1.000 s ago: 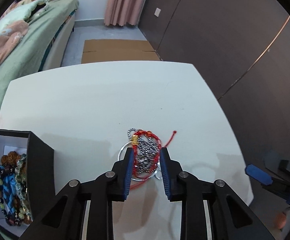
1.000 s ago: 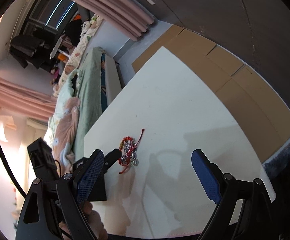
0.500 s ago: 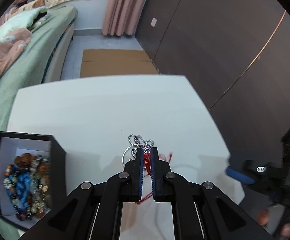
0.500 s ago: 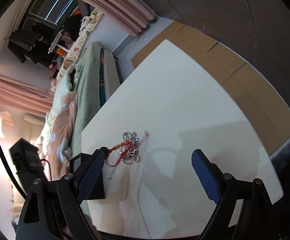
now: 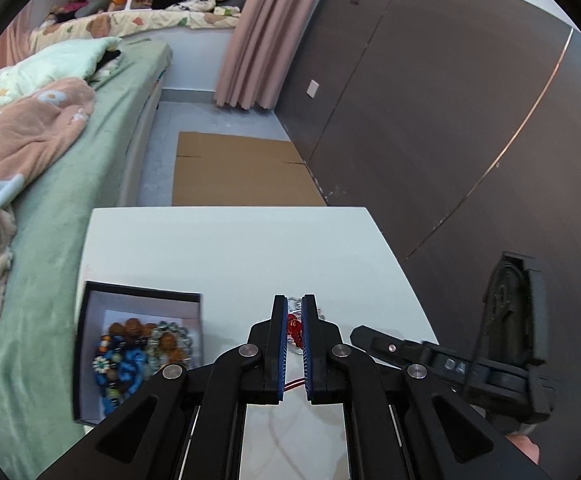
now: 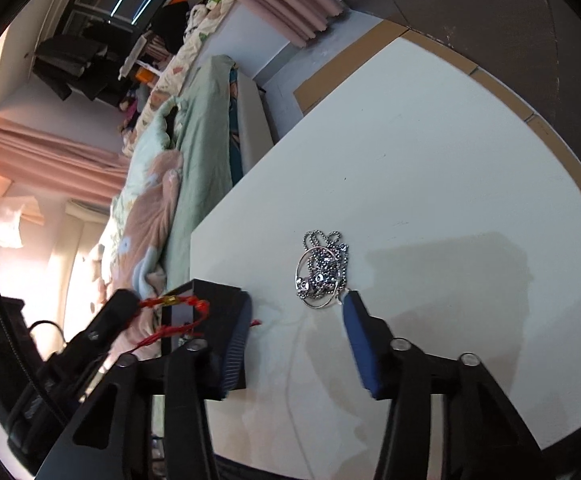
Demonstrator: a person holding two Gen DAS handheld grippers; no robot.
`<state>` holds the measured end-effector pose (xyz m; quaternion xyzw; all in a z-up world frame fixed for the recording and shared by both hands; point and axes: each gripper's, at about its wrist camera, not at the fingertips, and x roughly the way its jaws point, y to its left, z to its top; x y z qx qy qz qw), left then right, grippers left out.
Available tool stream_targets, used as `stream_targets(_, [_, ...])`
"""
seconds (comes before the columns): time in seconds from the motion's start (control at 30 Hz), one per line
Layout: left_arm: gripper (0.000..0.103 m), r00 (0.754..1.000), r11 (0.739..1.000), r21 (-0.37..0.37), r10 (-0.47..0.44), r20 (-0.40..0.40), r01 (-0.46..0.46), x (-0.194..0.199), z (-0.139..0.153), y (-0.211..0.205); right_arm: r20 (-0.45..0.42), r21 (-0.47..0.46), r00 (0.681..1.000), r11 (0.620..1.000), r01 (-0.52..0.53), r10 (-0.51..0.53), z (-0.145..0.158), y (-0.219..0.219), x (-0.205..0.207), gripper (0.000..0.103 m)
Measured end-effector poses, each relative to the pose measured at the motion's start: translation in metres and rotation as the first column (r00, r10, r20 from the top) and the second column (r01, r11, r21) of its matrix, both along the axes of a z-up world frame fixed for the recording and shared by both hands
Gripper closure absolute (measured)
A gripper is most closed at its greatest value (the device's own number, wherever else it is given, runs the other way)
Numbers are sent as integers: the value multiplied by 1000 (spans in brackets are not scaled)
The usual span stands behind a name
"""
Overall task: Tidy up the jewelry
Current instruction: 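Carry the red pendant into the box while the right gripper grasps the silver hoop earring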
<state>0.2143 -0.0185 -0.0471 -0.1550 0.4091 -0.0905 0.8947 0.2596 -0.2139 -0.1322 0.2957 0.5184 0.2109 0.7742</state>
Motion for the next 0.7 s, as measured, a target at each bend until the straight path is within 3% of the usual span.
stream_targets(0.1, [97, 1000, 1000, -14, 18, 5, -18, -4, 2, 14, -11, -25, 1000, 1000, 14, -14, -4, 5, 4, 61])
stream_targets(0.33, [97, 999, 997, -48, 53, 2, -53, -8, -1, 42, -68, -113, 998, 994, 8, -16, -21, 17, 17, 82])
stream_targets(0.57, [97, 998, 995, -70, 68, -16, -69, -10, -10, 58, -77, -184, 997, 983, 2, -17, -27, 24, 22, 83])
stream_targets(0.7, [97, 997, 994, -81, 77, -13, -78, -13, -8, 64, -92, -222, 996, 975, -11, -10, -33, 31, 25, 95])
